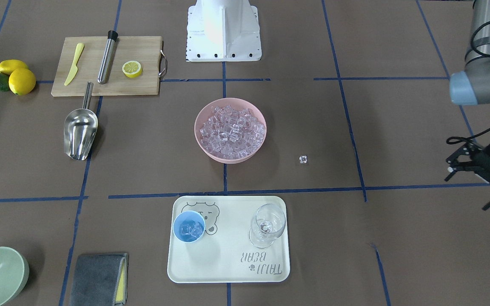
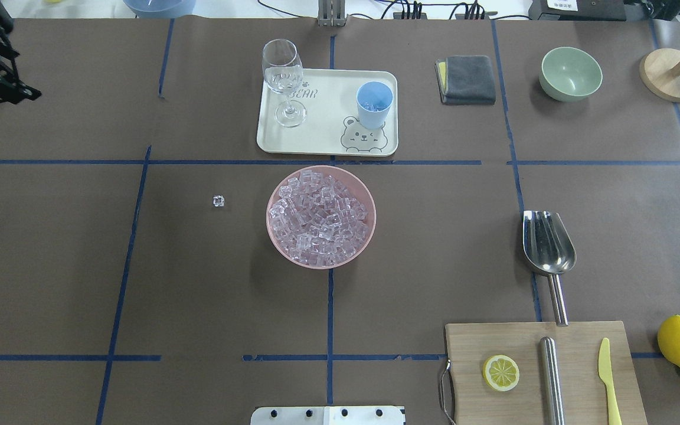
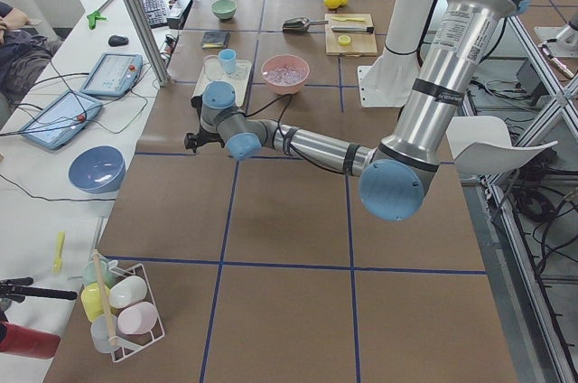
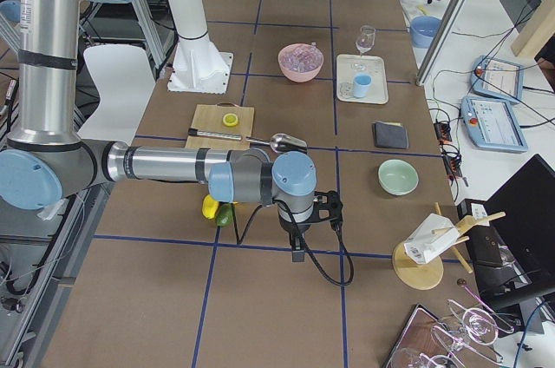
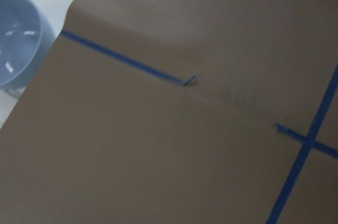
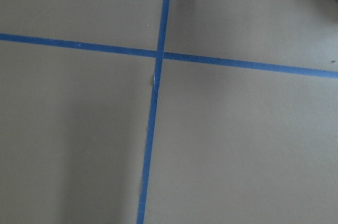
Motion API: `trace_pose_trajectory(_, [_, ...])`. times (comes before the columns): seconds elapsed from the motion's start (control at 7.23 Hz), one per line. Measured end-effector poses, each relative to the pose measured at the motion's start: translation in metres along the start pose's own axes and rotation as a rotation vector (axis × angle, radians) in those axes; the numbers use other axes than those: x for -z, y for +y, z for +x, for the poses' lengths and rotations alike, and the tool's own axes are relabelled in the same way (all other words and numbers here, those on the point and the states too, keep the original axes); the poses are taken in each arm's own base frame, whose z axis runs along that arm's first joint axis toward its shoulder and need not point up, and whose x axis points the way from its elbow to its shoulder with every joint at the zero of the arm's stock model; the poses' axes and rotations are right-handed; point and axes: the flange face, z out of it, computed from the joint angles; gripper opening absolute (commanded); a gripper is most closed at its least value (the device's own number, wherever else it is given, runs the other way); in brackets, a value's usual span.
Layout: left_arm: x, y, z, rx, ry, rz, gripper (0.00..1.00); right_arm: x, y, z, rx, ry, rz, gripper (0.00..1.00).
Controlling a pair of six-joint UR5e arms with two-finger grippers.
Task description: Put ice in cup with scoop
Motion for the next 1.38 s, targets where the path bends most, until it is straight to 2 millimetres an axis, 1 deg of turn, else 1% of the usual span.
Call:
trace_pose_trajectory(0.14, [0.02, 0.025, -0.029, 0.105, 0.0, -0.051, 1.0, 0.0, 0.0, 0.0, 0.001, -0.001, 0.0, 1.0])
trace_pose_trajectory(0.28, [0.035, 0.053, -0.052, 0.203, -0.002, -0.098, 1.0, 0.0, 0.0, 0.0, 0.001, -0.002, 0.0, 1.0])
trace_pose_trajectory(0.42, [0.045, 0.087, -0.07, 0.308, -0.001, -0.151, 1.0, -0.001, 0.001, 0.0, 0.001, -0.001, -0.001, 1.0])
trace_pose_trajectory(0.55, [0.057, 0.128, -0.085, 0.411, -0.002, -0.199, 1.0, -0.001, 0.001, 0.0, 0.001, -0.001, -0.001, 1.0])
trace_pose_trajectory(0.69, [0.067, 0.17, -0.094, 0.494, -0.005, -0.228, 1.0, -0.001, 0.001, 0.001, 0.001, -0.001, -0.002, 1.0])
trace_pose_trajectory(0.83, [0.075, 0.207, -0.097, 0.569, -0.002, -0.242, 1.0, -0.001, 0.001, 0.001, 0.001, -0.001, -0.002, 1.0])
trace_pose_trajectory(0.97, [0.08, 0.242, -0.095, 0.671, 0.019, -0.239, 1.0, -0.001, 0.001, 0.0, 0.001, -0.001, -0.002, 1.0])
trace_pose_trajectory(1.11, [0.085, 0.265, -0.089, 0.772, 0.041, -0.225, 1.0, -0.001, 0.001, 0.0, 0.001, -0.001, -0.001, 1.0])
trace_pose_trajectory(1.25, [0.09, 0.279, -0.083, 0.83, 0.049, -0.213, 1.0, -0.001, 0.001, 0.0, 0.001, -0.001, -0.001, 1.0])
trace_pose_trajectory(1.38, [0.094, 0.284, -0.079, 0.853, 0.05, -0.207, 1.0, -0.001, 0.002, 0.0, 0.0, 0.0, -0.002, 1.0])
